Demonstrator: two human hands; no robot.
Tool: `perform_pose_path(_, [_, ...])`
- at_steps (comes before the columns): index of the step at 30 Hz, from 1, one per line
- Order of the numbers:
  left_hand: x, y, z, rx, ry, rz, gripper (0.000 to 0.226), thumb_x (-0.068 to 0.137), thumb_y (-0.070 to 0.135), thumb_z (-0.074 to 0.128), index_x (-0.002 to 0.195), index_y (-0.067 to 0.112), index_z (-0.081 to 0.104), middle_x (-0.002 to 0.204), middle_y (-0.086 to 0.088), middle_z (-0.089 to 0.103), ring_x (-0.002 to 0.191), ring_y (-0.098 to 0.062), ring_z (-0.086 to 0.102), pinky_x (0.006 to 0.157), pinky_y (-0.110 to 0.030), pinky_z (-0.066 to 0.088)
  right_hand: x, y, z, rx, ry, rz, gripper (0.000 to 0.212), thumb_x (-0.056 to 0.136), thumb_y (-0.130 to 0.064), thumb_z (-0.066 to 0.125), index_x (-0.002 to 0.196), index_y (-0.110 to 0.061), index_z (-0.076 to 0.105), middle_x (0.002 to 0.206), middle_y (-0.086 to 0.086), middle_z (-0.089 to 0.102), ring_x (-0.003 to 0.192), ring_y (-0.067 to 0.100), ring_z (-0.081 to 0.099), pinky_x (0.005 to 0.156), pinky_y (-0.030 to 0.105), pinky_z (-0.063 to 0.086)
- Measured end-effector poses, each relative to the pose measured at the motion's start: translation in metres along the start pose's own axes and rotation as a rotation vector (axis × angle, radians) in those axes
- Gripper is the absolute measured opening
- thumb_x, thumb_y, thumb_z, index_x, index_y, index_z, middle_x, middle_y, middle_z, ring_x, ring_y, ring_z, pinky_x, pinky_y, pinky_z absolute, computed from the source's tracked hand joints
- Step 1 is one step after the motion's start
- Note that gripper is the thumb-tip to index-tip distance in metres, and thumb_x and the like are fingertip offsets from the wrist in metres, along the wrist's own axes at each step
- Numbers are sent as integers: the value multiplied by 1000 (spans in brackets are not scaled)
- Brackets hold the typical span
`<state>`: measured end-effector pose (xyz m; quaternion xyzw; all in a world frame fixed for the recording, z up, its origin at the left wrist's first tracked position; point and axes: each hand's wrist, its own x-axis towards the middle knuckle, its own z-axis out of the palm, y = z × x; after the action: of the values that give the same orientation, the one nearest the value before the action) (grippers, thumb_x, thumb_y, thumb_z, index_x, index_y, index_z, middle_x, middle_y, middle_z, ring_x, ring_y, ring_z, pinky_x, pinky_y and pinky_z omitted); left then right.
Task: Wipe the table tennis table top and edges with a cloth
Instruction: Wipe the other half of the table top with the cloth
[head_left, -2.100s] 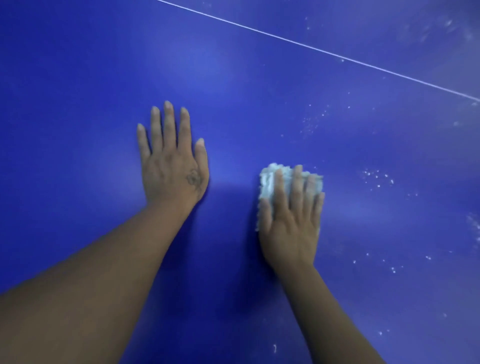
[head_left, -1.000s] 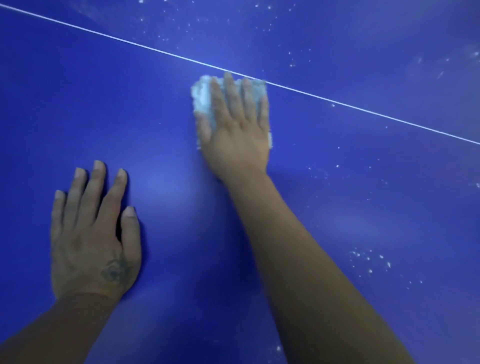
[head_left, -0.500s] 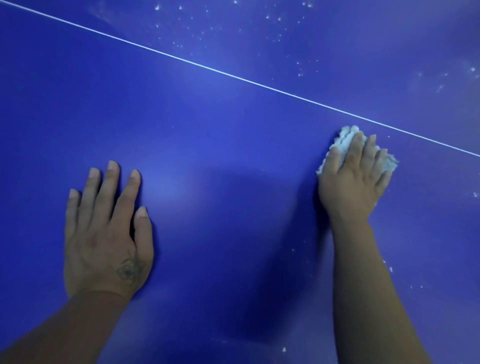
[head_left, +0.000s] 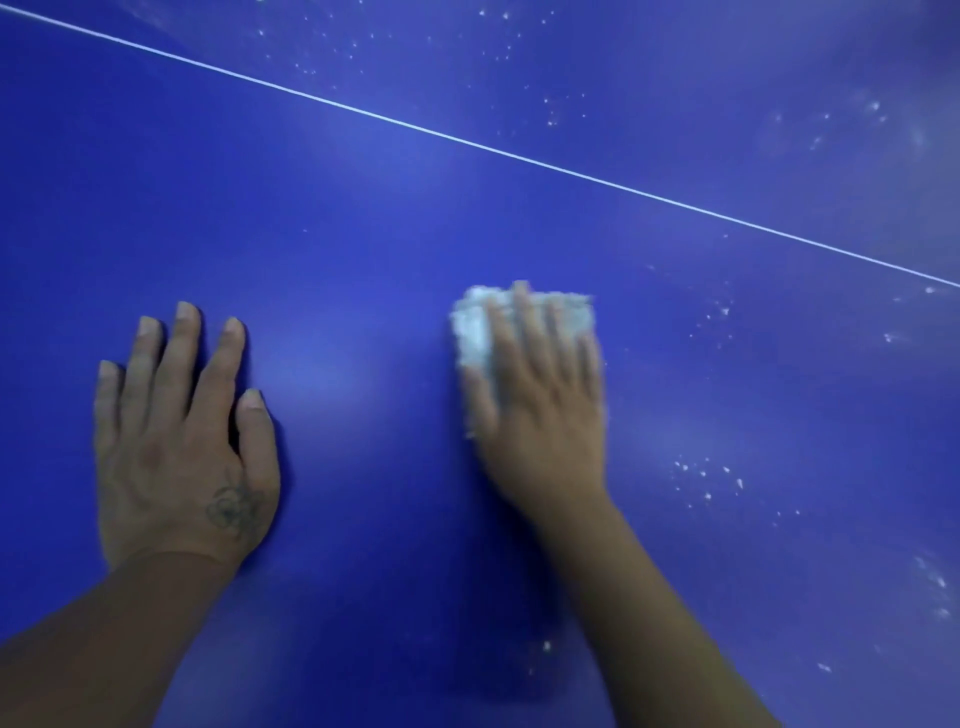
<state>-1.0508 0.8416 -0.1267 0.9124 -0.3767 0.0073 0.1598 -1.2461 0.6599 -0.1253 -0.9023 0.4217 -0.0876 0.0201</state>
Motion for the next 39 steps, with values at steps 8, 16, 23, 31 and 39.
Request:
perform_pose_path(8, [-2, 1, -1, 10, -29, -9, 61, 109, 38, 31, 167, 20, 36, 178, -7, 23, 166, -27, 12, 135, -48, 2, 42, 84, -15, -48, -125, 533, 62, 115, -47, 26, 172, -27, 14, 180, 1, 11, 166, 27, 7, 133, 52, 3])
perform_pose_path(16, [-1, 1, 2, -3, -21, -7, 61, 108, 38, 32, 167, 21, 36, 178, -7, 23, 165, -30, 13, 134, -56, 8, 57, -26, 2, 0, -69, -66, 59, 112, -51, 32, 165, -26, 39, 174, 2, 33, 163, 28, 25, 131, 53, 16])
perform_pose_path(23, [-3, 5, -4, 42, -47, -10, 62, 109, 38, 29, 168, 20, 33, 179, -7, 20, 166, -27, 10, 135, -50, 2, 93, 85, -13, -51, -148, 609, 63, 115, -50, 20, 173, -27, 11, 181, 3, 7, 166, 28, 4, 133, 54, 0])
perform_pose_path(31, [-3, 10, -10, 19, -57, -25, 62, 108, 36, 31, 167, 16, 37, 178, -9, 22, 166, -29, 11, 135, -49, 1, -34, -49, -7, 43, -61, 194, 60, 114, -47, 33, 169, -24, 30, 176, 6, 26, 165, 30, 17, 132, 55, 15])
perform_pose_path(39, [-6, 13, -18, 47, -95, -29, 59, 112, 33, 34, 169, 18, 31, 179, -8, 18, 167, -29, 8, 135, -50, 1, -60, 55, -29, -46, -119, 547, 63, 114, -48, 30, 172, -26, 19, 179, 3, 17, 166, 28, 13, 133, 54, 7])
